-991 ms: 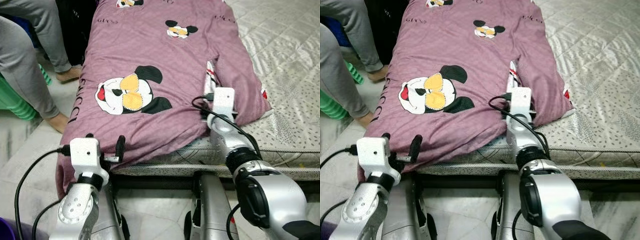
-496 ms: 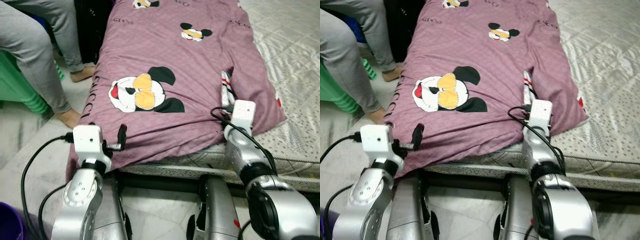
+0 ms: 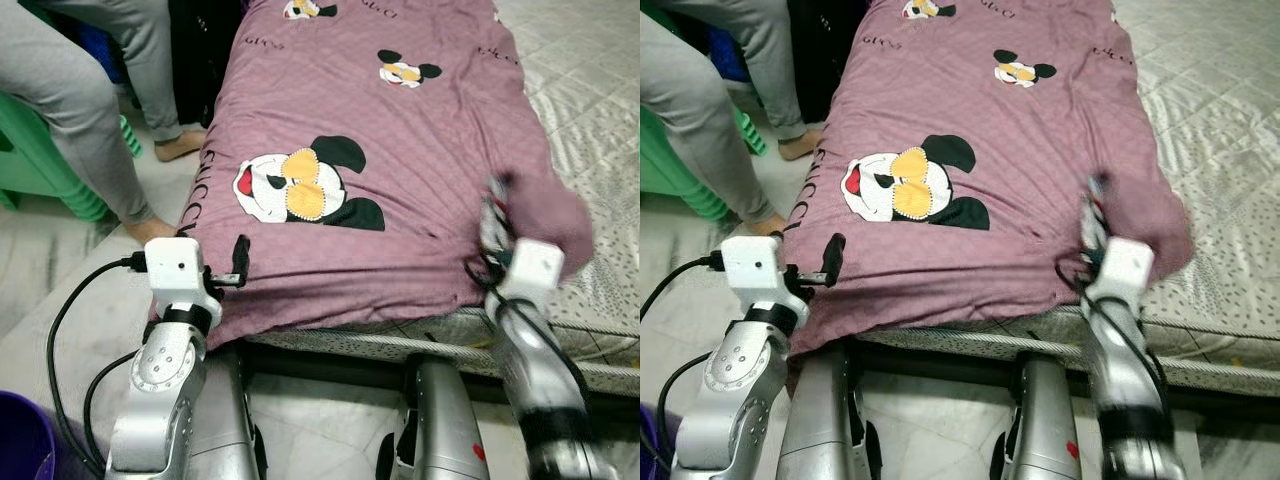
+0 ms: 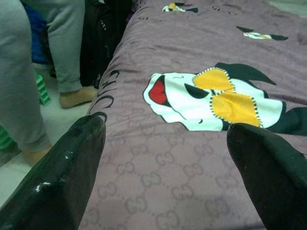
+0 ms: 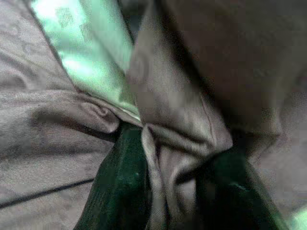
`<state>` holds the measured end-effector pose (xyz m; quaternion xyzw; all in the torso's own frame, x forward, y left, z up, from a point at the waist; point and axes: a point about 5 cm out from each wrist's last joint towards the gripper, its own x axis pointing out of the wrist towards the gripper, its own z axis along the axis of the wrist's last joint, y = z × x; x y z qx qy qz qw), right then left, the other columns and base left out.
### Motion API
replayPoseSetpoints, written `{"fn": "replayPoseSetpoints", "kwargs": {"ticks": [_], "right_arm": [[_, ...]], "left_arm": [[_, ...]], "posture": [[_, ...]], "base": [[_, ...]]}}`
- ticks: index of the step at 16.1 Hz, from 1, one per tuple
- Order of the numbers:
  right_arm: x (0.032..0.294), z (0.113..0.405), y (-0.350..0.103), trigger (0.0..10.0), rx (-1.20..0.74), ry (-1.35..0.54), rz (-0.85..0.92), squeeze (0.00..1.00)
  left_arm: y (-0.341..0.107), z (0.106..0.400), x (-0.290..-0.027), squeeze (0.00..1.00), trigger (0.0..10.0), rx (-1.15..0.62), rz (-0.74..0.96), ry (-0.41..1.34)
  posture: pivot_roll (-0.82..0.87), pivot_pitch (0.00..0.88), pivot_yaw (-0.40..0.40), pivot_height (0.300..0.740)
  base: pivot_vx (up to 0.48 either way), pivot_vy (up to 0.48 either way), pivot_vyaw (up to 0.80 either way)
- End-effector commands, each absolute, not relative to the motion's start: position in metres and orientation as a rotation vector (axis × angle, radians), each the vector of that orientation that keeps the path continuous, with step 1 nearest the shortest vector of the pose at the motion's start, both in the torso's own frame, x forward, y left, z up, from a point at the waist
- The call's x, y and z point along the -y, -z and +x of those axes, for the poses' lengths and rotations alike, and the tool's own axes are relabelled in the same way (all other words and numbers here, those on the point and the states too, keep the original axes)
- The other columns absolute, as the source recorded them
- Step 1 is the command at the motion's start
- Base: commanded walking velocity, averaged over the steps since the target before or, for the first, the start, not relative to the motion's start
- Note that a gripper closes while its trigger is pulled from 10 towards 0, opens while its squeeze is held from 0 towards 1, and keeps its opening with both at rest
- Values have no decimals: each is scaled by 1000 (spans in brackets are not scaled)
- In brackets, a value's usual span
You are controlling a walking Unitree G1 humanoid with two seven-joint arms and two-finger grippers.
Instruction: Clean up the room
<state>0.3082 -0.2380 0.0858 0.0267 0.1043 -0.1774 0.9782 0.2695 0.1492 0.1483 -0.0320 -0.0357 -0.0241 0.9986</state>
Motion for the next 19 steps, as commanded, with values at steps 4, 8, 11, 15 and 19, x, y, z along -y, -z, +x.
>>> {"fn": "replayPoseSetpoints", "kwargs": {"ticks": [4, 8, 11, 15, 19], "right_arm": [[252, 235, -60, 0, -348, 380, 83, 0], [251, 194, -52, 1255, -454, 367, 52, 0], [259, 169, -43, 10000, -578, 393, -102, 365], [284, 158, -52, 10000, -606, 507, -267, 1000], [312, 218, -131, 10000, -217, 586, -514, 1000]], "left_arm": [[-144, 274, -147, 0, 10000, 75, -76, 61], [-143, 282, -141, 0, 10000, 86, -83, 82], [-144, 287, -138, 0, 10000, 98, -86, 93], [-144, 290, -138, 0, 10000, 110, -90, 90], [-144, 290, -136, 0, 10000, 115, -98, 93]], "posture": [[-51, 145, 3, 507], [-77, 126, 6, 507], [-90, 109, 0, 507], [-106, 99, -4, 507], [-118, 108, 3, 507]], "base": [[0, 0, 0], [0, 0, 0], [0, 0, 0], [0, 0, 0], [0, 0, 0]]}}
